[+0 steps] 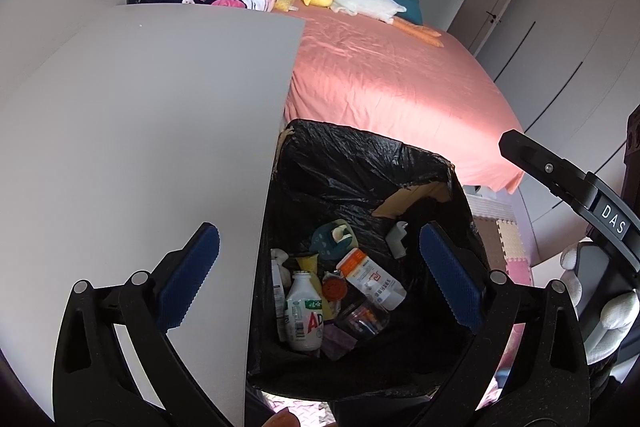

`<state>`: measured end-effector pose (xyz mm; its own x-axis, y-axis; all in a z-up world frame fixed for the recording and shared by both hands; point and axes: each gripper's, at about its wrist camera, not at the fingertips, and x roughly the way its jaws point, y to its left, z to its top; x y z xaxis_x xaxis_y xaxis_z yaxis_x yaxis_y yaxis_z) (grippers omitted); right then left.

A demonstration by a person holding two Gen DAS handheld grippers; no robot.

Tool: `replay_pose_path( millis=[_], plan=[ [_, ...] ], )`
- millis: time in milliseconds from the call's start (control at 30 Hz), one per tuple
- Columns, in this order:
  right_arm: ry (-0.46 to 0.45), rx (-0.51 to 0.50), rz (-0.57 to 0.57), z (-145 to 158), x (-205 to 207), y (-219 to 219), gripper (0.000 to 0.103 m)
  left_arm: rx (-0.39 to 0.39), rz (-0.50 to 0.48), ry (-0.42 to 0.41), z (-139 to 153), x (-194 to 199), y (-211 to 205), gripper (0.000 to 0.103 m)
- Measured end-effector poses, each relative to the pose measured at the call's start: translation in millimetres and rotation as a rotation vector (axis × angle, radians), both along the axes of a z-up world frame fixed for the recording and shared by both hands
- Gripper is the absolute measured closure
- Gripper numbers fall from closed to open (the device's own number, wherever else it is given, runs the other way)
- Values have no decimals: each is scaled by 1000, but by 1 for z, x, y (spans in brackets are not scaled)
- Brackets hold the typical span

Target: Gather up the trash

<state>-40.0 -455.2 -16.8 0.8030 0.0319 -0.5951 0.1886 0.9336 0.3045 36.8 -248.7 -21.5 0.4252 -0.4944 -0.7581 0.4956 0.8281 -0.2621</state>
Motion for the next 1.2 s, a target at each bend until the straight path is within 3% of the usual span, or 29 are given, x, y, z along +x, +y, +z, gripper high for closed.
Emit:
replay_pose_path(
  millis=[1200],
  plan=[
    [4, 0, 2, -3, 2, 0, 18, 36, 9, -9, -2, -2, 1, 6]
  ],
)
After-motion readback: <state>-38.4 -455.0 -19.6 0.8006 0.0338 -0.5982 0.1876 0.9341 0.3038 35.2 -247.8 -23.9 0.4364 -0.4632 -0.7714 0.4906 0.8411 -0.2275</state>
